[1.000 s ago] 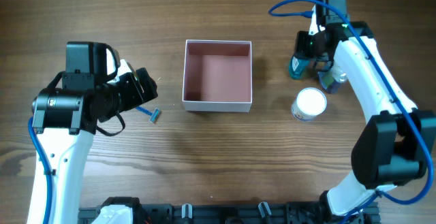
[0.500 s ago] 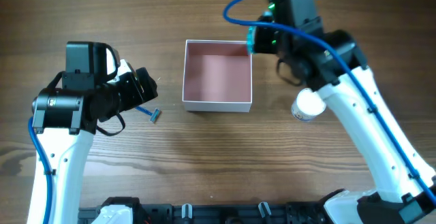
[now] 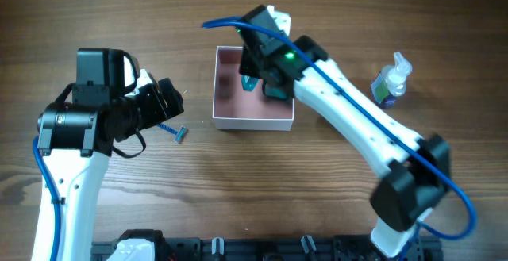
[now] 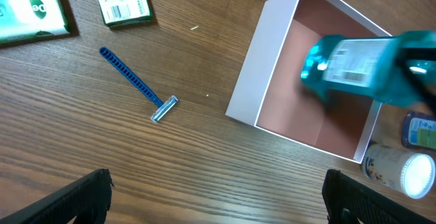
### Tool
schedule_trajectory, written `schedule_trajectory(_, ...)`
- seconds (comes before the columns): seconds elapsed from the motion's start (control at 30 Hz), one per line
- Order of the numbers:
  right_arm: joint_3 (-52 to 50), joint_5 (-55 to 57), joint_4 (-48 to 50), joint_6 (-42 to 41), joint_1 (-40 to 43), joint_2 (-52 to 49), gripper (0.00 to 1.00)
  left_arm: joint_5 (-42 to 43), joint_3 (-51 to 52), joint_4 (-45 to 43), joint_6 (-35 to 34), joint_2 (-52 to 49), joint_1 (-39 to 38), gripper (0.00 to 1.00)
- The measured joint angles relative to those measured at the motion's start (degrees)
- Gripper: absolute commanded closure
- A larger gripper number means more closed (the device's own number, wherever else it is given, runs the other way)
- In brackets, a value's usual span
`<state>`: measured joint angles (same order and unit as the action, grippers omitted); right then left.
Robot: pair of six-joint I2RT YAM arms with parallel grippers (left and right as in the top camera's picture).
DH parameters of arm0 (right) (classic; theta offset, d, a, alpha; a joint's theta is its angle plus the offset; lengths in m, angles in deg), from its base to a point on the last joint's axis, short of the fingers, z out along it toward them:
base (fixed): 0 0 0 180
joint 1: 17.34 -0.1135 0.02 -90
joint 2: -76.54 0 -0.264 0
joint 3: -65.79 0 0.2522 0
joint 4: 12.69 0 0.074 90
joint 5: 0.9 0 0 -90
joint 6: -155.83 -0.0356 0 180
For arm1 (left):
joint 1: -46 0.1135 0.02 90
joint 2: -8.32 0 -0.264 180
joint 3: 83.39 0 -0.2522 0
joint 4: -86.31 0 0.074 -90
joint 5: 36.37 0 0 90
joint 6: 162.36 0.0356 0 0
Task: Pack container
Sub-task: 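Carry the mouthwash bottle into the box and release it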
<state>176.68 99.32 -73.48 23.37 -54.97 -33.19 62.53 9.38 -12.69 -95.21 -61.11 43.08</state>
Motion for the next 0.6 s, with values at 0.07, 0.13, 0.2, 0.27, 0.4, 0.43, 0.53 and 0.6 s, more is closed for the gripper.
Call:
schedule_trajectory(0.07,-0.02,-0.33,0.85,0.76,0.0,-2.05,0.96,0.0,0.0,0.0,0.0,0.0,0.0,0.0)
schedule_trajectory(0.13,-0.02,-0.76,1.75,2.05,0.0,-3.1,0.96,0.0,0.0,-0.02,0.0,0.0,0.0,0.0)
schedule_trajectory(0.2,-0.02,-0.83,2.58,3.41,0.0,-3.54,0.96,0.0,0.0,-0.09,0.0,0.0,0.0,0.0)
schedule_trajectory(0.27,-0.02,-0.9,3.13,4.74,0.0,-3.56,0.96,0.0,0.0,-0.2,0.0,0.0,0.0,0.0)
schedule_trajectory(0.4,-0.02,-1.01,3.98,6.38,0.0,-3.82,0.96,0.0,0.0,-0.2,0.0,0.0,0.0,0.0)
schedule_trajectory(0.43,-0.02,-1.03,4.22,6.6,0.0,-4.11,0.96,0.0,0.0,-0.2,0.0,0.0,0.0,0.0)
schedule_trajectory(0.53,-0.02,-1.16,5.11,7.08,0.0,-4.9,0.96,0.0,0.0,-0.2,0.0,0.0,0.0,0.0)
schedule_trajectory(0.6,-0.02,-1.2,6.01,7.89,0.0,-6.03,0.95,0.0,0.0,-0.2,0.0,0.0,0.0,0.0)
